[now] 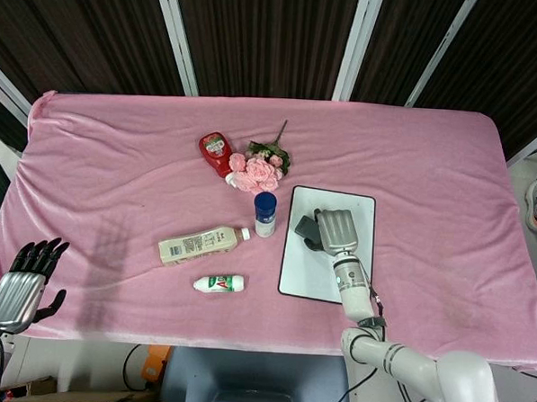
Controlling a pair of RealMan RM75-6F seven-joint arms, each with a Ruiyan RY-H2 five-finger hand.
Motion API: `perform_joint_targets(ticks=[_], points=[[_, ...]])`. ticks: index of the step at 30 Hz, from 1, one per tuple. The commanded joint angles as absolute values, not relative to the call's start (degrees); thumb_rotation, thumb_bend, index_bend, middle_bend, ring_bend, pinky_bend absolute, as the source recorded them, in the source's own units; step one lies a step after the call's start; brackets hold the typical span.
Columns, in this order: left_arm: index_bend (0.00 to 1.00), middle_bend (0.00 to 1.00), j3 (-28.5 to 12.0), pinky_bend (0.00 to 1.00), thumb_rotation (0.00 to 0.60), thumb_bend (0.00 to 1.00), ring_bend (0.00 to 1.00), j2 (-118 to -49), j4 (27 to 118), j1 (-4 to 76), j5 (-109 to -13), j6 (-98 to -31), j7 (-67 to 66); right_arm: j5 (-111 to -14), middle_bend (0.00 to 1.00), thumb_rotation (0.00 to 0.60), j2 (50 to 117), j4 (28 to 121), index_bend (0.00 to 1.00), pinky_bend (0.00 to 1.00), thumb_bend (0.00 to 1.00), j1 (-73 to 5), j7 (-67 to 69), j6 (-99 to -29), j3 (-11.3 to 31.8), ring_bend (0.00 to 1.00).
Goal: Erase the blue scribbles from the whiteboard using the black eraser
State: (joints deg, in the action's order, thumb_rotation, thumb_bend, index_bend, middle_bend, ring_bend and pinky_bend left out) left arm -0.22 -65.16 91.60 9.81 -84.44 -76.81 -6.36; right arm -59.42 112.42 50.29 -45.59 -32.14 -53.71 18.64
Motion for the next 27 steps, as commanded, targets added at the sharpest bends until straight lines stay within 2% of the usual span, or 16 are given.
perform_joint_targets(ticks=[1, 12, 27], points=[[0.0, 0.04, -0.3, 0.05, 0.6, 0.41, 0.02, -65.17, 91.57, 9.91, -84.25, -76.66, -6.38, -57.97, 0.77, 0.6, 113.92, 47.83, 0.96, 0.92, 0.52, -47.71, -32.83, -52.45, 20.33, 0.73], [0.0, 0.04, -0.4, 0.05, 0.6, 0.41, 0.02, -65.23, 91.57, 9.95, -84.06, -76.7, -6.46, -56.18, 0.77, 0.6, 113.91, 45.13, 0.96, 0.92, 0.52, -49.22, -34.88, -51.52, 21.07, 0.73], [0.0, 0.04, 0.52, 0.05, 0.6, 0.41, 0.02, -65.46, 91.93, 9.99, -85.81, -76.94, -7.12, -62.93, 0.77, 0.6, 101.77, 60.2, 0.96, 0.92, 0.52, -38.33, -28.72, -55.39, 11.13, 0.73]])
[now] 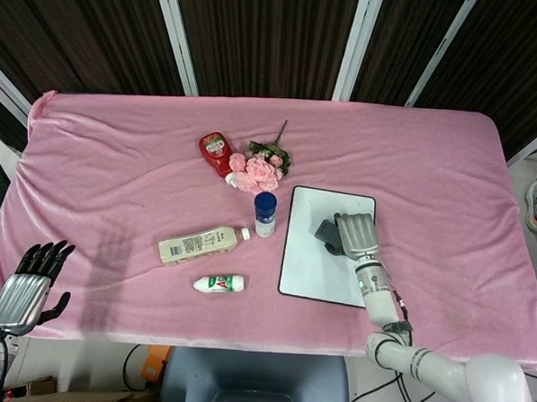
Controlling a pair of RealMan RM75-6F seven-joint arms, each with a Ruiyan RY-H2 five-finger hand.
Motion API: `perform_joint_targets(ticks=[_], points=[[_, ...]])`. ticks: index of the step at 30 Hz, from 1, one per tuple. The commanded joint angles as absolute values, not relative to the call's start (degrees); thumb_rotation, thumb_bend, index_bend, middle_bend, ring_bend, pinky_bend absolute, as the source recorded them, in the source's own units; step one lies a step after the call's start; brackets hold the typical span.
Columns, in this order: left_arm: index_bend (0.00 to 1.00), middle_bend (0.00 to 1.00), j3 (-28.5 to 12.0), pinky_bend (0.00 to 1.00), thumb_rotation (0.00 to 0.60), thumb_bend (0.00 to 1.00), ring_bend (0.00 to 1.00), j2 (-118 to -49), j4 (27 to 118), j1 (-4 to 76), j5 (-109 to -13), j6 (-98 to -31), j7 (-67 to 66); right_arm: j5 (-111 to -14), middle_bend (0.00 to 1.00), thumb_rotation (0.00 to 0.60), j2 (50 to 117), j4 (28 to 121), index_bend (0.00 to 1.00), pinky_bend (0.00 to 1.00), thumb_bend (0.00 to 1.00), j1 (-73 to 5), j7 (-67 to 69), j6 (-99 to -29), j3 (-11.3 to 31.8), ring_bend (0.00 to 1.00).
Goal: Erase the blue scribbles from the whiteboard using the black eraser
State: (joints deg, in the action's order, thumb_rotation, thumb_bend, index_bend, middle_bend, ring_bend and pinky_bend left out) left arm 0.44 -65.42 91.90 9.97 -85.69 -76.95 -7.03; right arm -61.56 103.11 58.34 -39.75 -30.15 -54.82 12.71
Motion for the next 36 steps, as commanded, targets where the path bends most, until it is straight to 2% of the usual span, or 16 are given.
perform_joint_targets(ticks=[1, 5, 8, 13, 20, 27, 32, 36], points=[[0.0, 0.04, 0.57, 0.05, 0.6, 0.41, 0.02, -65.47, 91.95, 10.0, -85.89, -76.93, -7.18, -63.55, 0.77, 0.6, 101.29, 61.07, 0.96, 0.92, 0.52, -37.88, -28.3, -55.55, 10.47, 0.73], [0.0, 0.04, 0.65, 0.05, 0.6, 0.41, 0.02, -65.54, 91.96, 9.96, -86.05, -77.07, -7.33, -65.88, 0.77, 0.6, 100.51, 62.91, 0.96, 0.92, 0.52, -36.91, -27.28, -56.77, 8.8, 0.73], [0.0, 0.04, 0.64, 0.05, 0.6, 0.41, 0.02, -65.65, 91.93, 9.97, -85.97, -77.04, -7.56, -66.41, 0.77, 0.6, 100.91, 62.88, 0.96, 0.92, 0.52, -37.31, -27.81, -57.31, 9.1, 0.73], [0.0, 0.04, 0.5, 0.05, 0.6, 0.41, 0.02, -65.78, 91.89, 10.1, -85.6, -76.77, -7.81, -63.1, 0.77, 0.6, 103.72, 58.98, 0.96, 0.92, 0.52, -40.05, -30.6, -55.43, 12.41, 0.73], [0.0, 0.04, -0.14, 0.05, 0.6, 0.41, 0.02, -65.74, 91.71, 10.49, -83.95, -75.77, -7.71, -57.13, 0.77, 0.6, 109.3, 47.71, 0.96, 0.92, 0.52, -45.72, -34.19, -50.81, 17.48, 0.73], [0.0, 0.04, -0.6, 0.05, 0.6, 0.41, 0.02, -65.8, 91.52, 10.9, -82.74, -74.92, -7.77, -55.22, 0.77, 0.6, 112.3, 39.99, 0.96, 0.92, 0.52, -49.37, -34.17, -48.2, 19.77, 0.73], [0.0, 0.04, -0.73, 0.05, 0.6, 0.41, 0.02, -65.87, 91.54, 11.04, -82.42, -74.77, -7.99, -55.34, 0.77, 0.6, 112.59, 37.81, 0.96, 0.92, 0.52, -50.87, -34.13, -48.46, 20.57, 0.73], [0.0, 0.04, -0.61, 0.05, 0.6, 0.41, 0.02, -66.01, 91.74, 11.01, -82.6, -74.93, -8.34, -57.18, 0.77, 0.6, 111.38, 40.32, 0.96, 0.92, 0.52, -51.43, -31.85, -50.73, 21.01, 0.73]])
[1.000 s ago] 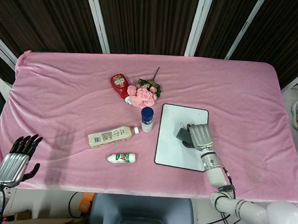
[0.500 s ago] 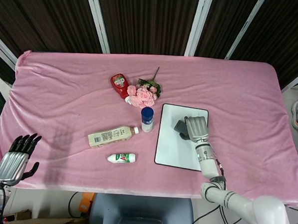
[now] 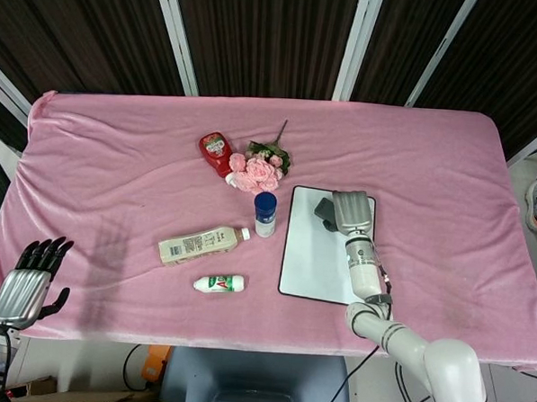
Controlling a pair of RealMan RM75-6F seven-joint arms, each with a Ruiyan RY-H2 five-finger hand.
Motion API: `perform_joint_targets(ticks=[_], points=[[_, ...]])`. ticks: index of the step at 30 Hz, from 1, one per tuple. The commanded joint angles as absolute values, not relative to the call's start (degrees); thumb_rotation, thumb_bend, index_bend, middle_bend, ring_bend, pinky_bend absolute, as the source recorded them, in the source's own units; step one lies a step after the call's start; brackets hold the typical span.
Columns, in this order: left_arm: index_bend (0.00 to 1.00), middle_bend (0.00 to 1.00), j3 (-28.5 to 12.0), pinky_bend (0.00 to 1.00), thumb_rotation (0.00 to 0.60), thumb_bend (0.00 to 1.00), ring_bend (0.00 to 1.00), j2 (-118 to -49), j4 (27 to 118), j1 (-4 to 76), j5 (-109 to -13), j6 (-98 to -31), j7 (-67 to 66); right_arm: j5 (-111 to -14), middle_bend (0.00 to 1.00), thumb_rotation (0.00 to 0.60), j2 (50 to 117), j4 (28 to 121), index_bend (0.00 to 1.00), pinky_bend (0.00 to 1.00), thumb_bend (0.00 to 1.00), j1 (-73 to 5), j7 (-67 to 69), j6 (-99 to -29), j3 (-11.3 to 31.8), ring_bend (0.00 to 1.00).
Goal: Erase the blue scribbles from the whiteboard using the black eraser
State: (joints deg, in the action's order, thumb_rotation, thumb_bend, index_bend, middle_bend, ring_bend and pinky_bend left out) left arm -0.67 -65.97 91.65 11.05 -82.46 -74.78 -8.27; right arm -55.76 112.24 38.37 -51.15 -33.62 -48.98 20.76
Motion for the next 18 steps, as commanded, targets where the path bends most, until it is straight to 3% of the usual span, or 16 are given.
perform_joint_targets(ticks=[1, 9, 13, 18], points=[[0.0, 0.04, -0.57, 0.05, 0.6, 0.41, 0.02, -66.03, 91.79, 10.96, -82.76, -75.11, -8.34, -58.04, 0.77, 0.6, 110.77, 41.81, 0.96, 0.92, 0.52, -51.3, -30.64, -51.81, 21.06, 0.73], [0.0, 0.04, -0.12, 0.05, 0.6, 0.41, 0.02, -65.92, 91.97, 10.88, -83.8, -75.53, -8.17, -63.21, 0.77, 0.6, 99.47, 64.93, 0.96, 0.92, 0.52, -45.1, -27.96, -62.09, 19.6, 0.73], [0.0, 0.04, 0.18, 0.05, 0.6, 0.41, 0.02, -65.57, 92.11, 10.45, -84.99, -76.73, -7.32, -66.88, 0.77, 0.6, 91.64, 76.86, 0.96, 0.92, 0.52, -38.34, -28.03, -66.99, 14.09, 0.73], [0.0, 0.04, 0.5, 0.05, 0.6, 0.41, 0.02, -65.39, 91.9, 10.04, -86.16, -77.84, -6.43, -72.01, 0.77, 0.6, 85.52, 80.55, 0.92, 0.91, 0.52, -31.17, -22.51, -70.0, 6.32, 0.71]])
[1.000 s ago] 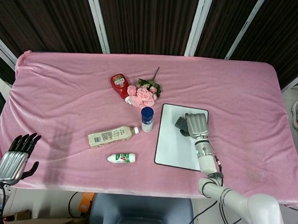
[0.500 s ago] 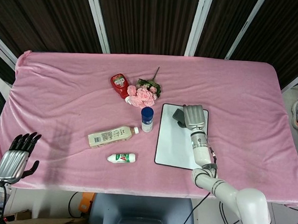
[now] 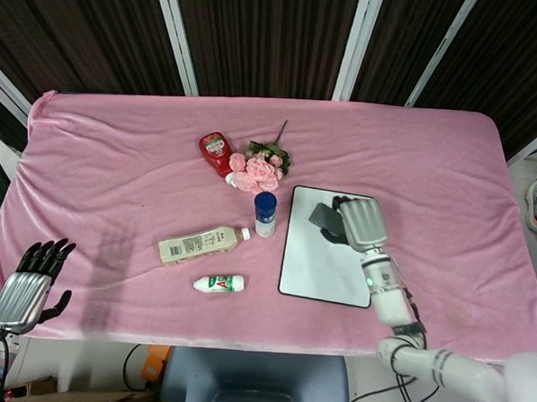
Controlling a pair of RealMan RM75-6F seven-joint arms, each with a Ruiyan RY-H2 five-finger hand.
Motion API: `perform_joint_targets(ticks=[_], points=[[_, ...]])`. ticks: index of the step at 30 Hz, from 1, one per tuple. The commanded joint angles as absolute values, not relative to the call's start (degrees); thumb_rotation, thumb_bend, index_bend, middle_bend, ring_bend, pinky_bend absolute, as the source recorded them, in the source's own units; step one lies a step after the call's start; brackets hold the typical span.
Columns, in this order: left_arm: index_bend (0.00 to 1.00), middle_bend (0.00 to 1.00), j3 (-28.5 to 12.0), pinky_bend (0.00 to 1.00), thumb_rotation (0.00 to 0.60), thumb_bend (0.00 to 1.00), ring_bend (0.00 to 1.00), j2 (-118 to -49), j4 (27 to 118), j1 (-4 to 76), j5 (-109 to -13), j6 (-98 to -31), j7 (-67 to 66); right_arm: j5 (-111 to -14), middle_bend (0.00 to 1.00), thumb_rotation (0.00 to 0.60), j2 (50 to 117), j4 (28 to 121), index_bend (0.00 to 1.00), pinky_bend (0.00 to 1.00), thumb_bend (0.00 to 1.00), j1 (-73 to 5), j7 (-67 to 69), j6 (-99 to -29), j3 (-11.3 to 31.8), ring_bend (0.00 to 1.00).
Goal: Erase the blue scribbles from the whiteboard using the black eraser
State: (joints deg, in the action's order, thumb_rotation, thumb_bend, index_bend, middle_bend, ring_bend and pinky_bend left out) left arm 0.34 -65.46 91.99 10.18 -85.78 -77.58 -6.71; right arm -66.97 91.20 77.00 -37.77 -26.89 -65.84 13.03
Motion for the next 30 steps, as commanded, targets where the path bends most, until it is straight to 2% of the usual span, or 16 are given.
perform_joint_targets(ticks=[1, 4, 7, 12, 19, 22, 24, 27, 30], points=[[0.0, 0.04, 0.56, 0.05, 0.6, 0.41, 0.02, -65.38, 91.88, 10.01, -86.34, -77.94, -6.33, -73.0, 0.77, 0.6, 84.91, 80.07, 0.91, 0.9, 0.52, -30.08, -21.39, -70.39, 4.96, 0.7], [0.0, 0.04, 0.79, 0.05, 0.6, 0.41, 0.02, -65.38, 91.82, 9.92, -86.9, -78.16, -6.29, -75.78, 0.77, 0.6, 83.87, 76.13, 0.87, 0.88, 0.51, -26.45, -16.22, -71.31, 0.89, 0.66], [0.0, 0.04, 0.83, 0.05, 0.6, 0.41, 0.02, -65.34, 91.75, 9.89, -87.08, -78.27, -6.16, -76.81, 0.77, 0.6, 85.05, 70.54, 0.86, 0.87, 0.51, -24.51, -11.8, -71.38, -0.52, 0.65], [0.0, 0.04, 0.59, 0.05, 0.6, 0.41, 0.02, -65.52, 91.71, 9.85, -86.59, -78.26, -6.67, -78.1, 0.77, 0.6, 88.45, 60.44, 0.86, 0.87, 0.52, -23.18, -5.64, -70.74, -0.61, 0.65], [0.0, 0.04, 0.42, 0.05, 0.6, 0.41, 0.02, -65.72, 91.77, 9.86, -85.99, -77.96, -7.34, -78.35, 0.76, 0.6, 91.02, 53.1, 0.84, 0.85, 0.51, -22.41, -0.32, -67.79, -0.15, 0.63], [0.0, 0.04, 0.4, 0.05, 0.6, 0.41, 0.02, -65.76, 91.88, 10.05, -85.74, -77.47, -7.53, -79.2, 0.64, 0.6, 91.31, 52.09, 0.67, 0.77, 0.51, -22.54, 0.87, -67.2, -0.18, 0.54], [0.0, 0.04, 0.37, 0.05, 0.6, 0.41, 0.02, -65.76, 91.89, 10.06, -85.83, -77.55, -7.49, -79.5, 0.52, 0.6, 91.03, 52.13, 0.5, 0.68, 0.51, -22.78, 1.34, -66.02, -0.21, 0.44], [0.0, 0.04, 0.41, 0.05, 0.6, 0.41, 0.02, -65.8, 91.85, 9.91, -85.95, -77.85, -7.47, -79.9, 0.39, 0.6, 90.03, 53.18, 0.28, 0.56, 0.5, -23.0, 2.46, -64.96, -0.07, 0.32], [0.0, 0.04, 0.45, 0.05, 0.6, 0.41, 0.02, -65.8, 91.83, 9.84, -86.02, -77.95, -7.41, -80.07, 0.32, 0.6, 88.5, 54.97, 0.17, 0.47, 0.48, -22.81, 3.19, -64.12, -0.13, 0.27]])
